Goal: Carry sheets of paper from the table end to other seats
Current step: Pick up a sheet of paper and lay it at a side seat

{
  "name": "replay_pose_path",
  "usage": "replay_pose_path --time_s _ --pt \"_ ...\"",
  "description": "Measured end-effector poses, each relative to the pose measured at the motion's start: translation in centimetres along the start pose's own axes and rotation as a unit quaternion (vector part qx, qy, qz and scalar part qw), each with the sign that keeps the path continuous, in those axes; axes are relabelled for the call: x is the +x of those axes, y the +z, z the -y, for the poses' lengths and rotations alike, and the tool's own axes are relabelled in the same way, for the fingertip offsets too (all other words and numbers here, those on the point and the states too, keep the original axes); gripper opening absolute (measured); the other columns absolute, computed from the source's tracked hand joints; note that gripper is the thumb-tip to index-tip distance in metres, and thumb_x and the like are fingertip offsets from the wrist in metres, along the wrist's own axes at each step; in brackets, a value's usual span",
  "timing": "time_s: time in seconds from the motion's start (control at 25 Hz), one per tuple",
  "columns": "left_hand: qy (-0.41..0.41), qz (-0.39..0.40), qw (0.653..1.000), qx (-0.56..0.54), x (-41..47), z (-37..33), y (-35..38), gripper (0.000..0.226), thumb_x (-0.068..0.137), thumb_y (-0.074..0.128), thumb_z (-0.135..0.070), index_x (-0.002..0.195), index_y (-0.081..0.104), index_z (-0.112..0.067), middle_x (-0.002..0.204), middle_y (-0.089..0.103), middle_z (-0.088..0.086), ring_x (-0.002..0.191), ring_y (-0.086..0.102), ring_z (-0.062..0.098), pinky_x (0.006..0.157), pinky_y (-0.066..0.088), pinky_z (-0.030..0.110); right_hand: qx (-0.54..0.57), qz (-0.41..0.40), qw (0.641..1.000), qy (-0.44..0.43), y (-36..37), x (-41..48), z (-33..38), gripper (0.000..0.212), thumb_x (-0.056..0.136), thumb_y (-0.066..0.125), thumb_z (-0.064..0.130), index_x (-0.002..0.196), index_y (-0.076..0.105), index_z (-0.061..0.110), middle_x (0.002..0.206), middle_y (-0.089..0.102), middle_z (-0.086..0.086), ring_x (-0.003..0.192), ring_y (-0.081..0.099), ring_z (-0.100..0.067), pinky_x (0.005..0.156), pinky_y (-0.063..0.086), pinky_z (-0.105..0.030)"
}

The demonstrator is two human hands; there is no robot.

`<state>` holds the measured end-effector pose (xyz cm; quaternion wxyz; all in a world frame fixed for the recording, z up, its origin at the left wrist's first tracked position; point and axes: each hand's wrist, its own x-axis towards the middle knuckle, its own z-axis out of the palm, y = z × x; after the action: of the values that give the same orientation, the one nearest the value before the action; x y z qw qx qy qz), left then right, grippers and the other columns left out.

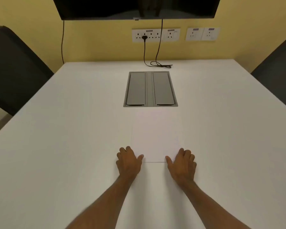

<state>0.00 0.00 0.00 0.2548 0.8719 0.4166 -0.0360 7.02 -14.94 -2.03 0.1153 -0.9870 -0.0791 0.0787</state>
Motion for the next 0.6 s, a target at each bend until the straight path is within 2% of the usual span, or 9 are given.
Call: replay_pose_path --time_s 0.12,0.36,0.48,0.6 --pt "-0.023 -0.013 1.0 0.017 0.4 -0.3 0.3 0.045 0.093 0.053 -0.039 0.124 0.045 -0.008 0.131 0.04 0.01 0.124 0.04 0.03 0.095 0.041 0.04 0.002 -0.018 1.0 0.021 0.1 0.8 0.3 0.057 0.09 0.048 0.055 0.123 0.045 0.009 0.123 0.046 -0.007 0.114 0.044 -0.026 0.09 0.04 -0.035" --pt "-0.036 0.028 0.999 0.008 0.7 -0.9 0.1 0.031 0.094 0.054 -0.026 0.118 0.05 -0.007 0.13 0.035 0.011 0.123 0.036 0.029 0.094 0.041 0.043 0.03 -0.001 0.999 0.042 -0.3 0.9 0.2 0.046 0.091 0.053 0.046 0.119 0.048 0.01 0.124 0.044 -0.007 0.116 0.043 -0.027 0.09 0.039 -0.037" --pt "-0.041 0.036 0.998 -0.012 1.0 -0.6 0.0 0.028 0.092 0.057 -0.02 0.116 0.049 -0.007 0.128 0.036 0.011 0.122 0.037 0.03 0.091 0.042 0.042 0.095 0.001 0.993 0.063 -0.5 1.2 0.3 0.042 0.091 0.056 0.036 0.123 0.048 0.01 0.126 0.045 -0.009 0.12 0.042 -0.028 0.092 0.037 -0.04" --pt "-0.06 0.028 0.996 -0.057 1.3 -0.3 -0.2 0.029 0.089 0.059 -0.014 0.115 0.049 -0.006 0.126 0.039 0.011 0.12 0.04 0.03 0.083 0.042 0.04 0.207 -0.026 0.974 0.09 -0.4 1.6 0.2 0.033 0.092 0.057 0.017 0.124 0.052 0.009 0.125 0.05 -0.011 0.12 0.046 -0.031 0.097 0.036 -0.042"
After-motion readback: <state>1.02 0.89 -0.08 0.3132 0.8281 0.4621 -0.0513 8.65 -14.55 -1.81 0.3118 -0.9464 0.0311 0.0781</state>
